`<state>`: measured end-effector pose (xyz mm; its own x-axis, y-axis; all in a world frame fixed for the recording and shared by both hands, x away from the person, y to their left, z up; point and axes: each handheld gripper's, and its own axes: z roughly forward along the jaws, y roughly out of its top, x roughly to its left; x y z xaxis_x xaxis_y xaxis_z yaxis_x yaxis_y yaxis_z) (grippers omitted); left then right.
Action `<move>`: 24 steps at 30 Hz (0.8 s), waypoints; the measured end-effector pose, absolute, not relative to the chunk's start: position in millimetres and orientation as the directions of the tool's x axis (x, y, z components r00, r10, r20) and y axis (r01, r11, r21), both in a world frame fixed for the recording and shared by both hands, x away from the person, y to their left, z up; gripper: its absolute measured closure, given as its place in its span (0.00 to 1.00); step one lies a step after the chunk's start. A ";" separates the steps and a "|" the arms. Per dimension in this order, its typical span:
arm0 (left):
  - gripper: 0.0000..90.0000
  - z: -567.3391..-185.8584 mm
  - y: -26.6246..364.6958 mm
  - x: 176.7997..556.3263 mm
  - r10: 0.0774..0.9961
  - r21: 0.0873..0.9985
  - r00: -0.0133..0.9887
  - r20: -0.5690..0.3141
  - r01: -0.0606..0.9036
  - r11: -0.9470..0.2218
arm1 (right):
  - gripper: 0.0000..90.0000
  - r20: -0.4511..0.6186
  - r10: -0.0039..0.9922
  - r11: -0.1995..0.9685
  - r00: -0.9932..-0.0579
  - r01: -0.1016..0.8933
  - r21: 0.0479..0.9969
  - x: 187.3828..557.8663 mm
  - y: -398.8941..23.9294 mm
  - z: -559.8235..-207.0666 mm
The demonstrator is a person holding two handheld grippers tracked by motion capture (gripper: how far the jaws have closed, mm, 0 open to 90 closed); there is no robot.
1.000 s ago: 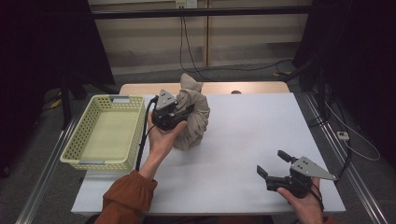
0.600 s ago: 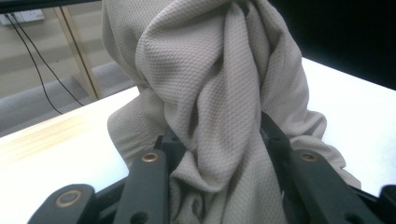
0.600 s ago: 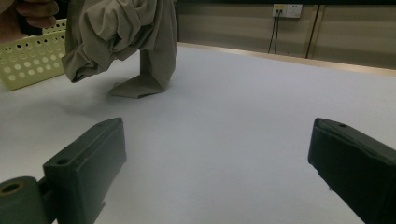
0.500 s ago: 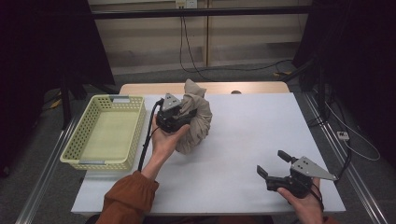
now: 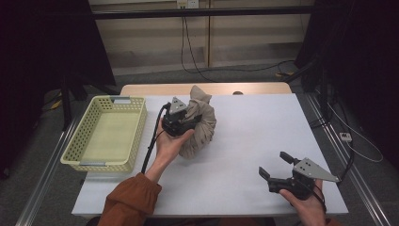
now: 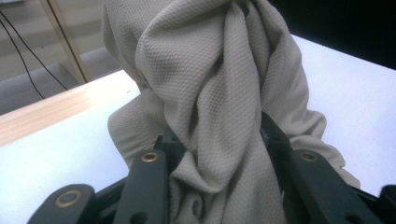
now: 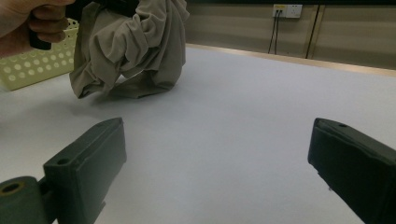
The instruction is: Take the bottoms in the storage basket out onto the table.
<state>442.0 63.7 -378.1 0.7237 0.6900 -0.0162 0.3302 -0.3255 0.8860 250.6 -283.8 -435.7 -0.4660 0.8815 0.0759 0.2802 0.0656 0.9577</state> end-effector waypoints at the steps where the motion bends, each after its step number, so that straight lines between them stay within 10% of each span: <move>1: 0.70 -379.4 63.3 442.3 0.689 0.884 0.725 -0.020 0.335 -0.327 | 0.05 0.076 0.882 0.065 -0.466 0.280 0.958 250.6 -283.7 -435.7; 24: 0.69 -403.3 53.8 452.1 0.697 0.838 0.716 -0.032 0.399 -0.372 | 0.05 0.076 0.881 0.066 -0.468 0.281 0.958 250.6 -283.8 -435.8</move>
